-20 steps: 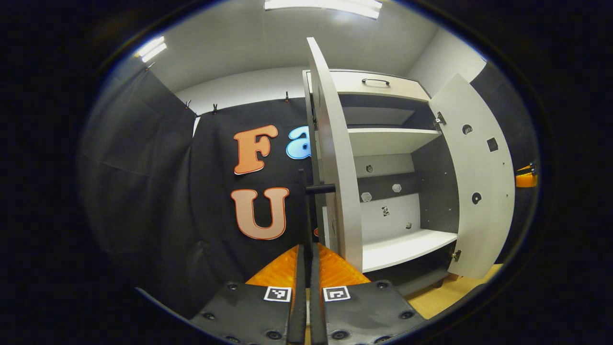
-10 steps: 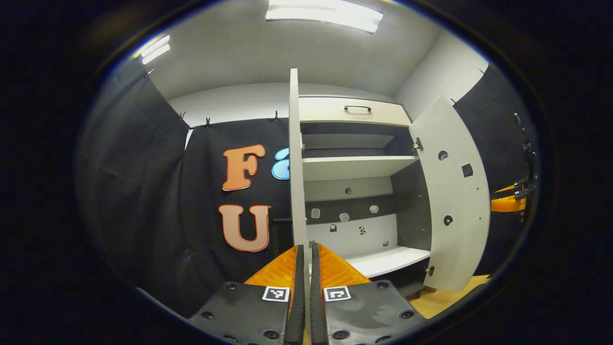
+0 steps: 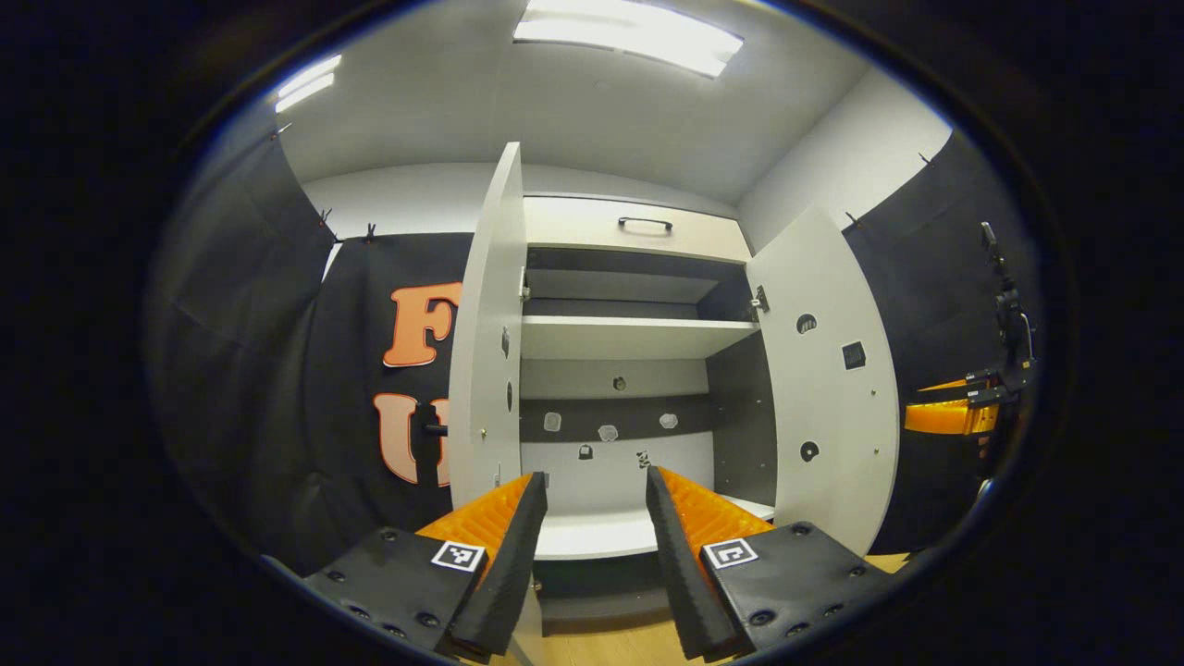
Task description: Open the right door of the double-door shoe cabinet with the right hand, and open the left door with the left hand.
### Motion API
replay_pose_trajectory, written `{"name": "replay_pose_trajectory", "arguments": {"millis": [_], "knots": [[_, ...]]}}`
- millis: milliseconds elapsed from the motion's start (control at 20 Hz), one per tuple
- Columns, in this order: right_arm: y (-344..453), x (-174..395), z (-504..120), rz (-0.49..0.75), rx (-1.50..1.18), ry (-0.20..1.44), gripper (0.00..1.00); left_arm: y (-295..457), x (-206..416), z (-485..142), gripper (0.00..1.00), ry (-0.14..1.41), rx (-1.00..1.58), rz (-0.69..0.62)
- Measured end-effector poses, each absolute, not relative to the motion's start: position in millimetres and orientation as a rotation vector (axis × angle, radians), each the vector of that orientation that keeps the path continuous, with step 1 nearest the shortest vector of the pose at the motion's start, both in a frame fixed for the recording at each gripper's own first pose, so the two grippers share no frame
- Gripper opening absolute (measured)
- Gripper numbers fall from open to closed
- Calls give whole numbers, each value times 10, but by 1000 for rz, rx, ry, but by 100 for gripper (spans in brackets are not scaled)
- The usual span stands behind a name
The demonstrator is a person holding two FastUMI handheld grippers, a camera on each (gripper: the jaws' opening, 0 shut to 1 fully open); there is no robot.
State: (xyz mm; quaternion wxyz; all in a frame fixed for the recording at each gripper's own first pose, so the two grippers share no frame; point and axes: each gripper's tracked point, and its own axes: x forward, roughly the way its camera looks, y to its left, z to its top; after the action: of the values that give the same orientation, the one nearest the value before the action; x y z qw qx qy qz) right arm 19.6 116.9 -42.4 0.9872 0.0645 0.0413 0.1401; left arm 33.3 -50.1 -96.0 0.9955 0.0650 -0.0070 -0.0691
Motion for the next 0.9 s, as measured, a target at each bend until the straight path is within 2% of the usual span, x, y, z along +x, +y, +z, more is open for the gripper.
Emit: {"name": "replay_pose_trajectory", "arguments": {"millis": [50, 300, 350, 400, 900], "knots": [[1131, 199, -418, 273, 131, 79, 87, -520, 335, -964, 72, -16, 122, -140], [1076, 193, -480, 251, 110, 78, 87, -608, 316, -1043, 96, 20, 99, -154], [1066, 180, -488, 242, 109, 72, 92, -618, 311, -1058, 96, 27, 96, -155], [1075, 168, -484, 231, 121, 62, 88, -630, 304, -1071, 97, 34, 101, -157], [1108, 101, -465, 225, 103, 22, 88, -608, 335, -1127, 96, 48, 128, -142]]}}
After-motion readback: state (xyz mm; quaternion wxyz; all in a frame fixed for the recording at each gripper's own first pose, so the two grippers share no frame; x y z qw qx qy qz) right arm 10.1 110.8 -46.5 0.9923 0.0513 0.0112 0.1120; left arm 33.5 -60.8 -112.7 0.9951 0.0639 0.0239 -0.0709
